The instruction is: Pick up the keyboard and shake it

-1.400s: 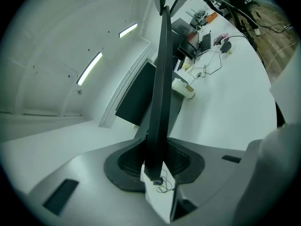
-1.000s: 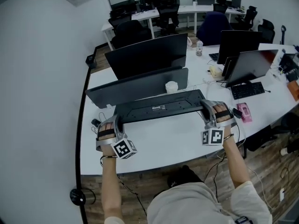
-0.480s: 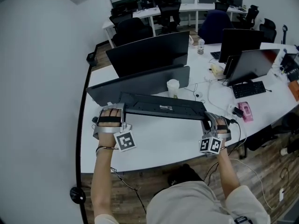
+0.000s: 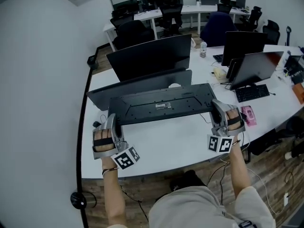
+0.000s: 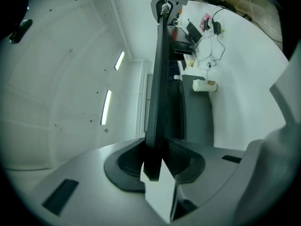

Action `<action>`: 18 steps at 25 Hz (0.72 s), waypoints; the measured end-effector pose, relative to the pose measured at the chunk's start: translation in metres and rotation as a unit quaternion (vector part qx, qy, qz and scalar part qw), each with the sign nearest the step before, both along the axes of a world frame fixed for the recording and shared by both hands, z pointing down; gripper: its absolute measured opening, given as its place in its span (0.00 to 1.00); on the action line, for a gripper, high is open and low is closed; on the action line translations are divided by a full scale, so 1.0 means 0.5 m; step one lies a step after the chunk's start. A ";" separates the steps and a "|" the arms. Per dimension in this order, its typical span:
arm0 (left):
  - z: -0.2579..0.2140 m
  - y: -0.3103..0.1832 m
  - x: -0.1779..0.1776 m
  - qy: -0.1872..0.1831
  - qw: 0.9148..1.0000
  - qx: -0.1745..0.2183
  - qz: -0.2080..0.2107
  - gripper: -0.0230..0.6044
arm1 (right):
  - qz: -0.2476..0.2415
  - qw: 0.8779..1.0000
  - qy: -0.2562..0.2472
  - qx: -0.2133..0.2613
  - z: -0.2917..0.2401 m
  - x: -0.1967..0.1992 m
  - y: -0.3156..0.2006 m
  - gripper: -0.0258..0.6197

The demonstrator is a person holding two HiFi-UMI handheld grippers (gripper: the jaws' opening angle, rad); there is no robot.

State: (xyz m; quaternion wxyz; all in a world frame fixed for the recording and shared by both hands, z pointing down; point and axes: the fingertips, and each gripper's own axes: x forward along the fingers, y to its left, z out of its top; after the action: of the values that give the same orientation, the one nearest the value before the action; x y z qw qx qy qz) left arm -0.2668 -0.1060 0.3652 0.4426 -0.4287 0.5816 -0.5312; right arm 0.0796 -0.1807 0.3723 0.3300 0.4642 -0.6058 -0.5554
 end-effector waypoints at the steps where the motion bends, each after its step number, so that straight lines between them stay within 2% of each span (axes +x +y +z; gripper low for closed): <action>1: -0.011 0.008 -0.002 0.004 1.000 0.015 -0.003 0.22 | -0.002 1.000 0.002 0.015 -0.021 -0.002 0.002 0.24; 7: -0.080 0.053 -0.010 0.020 0.996 0.082 -0.010 0.22 | -0.022 0.996 -0.013 0.083 -0.107 -0.015 0.027 0.24; 11: -0.107 0.070 -0.011 0.020 0.994 0.103 -0.010 0.22 | -0.029 0.994 -0.020 0.100 -0.123 -0.015 0.037 0.24; 15: -0.090 0.072 -0.017 0.027 0.995 0.095 -0.012 0.22 | -0.034 0.995 -0.008 0.098 -0.128 -0.022 0.035 0.24; 18: -0.052 0.058 -0.020 0.030 0.997 0.063 -0.014 0.22 | -0.041 0.997 0.011 0.062 -0.097 -0.028 0.015 0.24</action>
State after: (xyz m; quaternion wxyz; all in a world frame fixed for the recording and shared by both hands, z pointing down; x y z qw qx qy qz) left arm -0.2766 -0.0772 0.3390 0.4435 -0.4075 0.6327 -0.4867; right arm 0.0659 -0.1730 0.3236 0.2843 0.4522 -0.5852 -0.6101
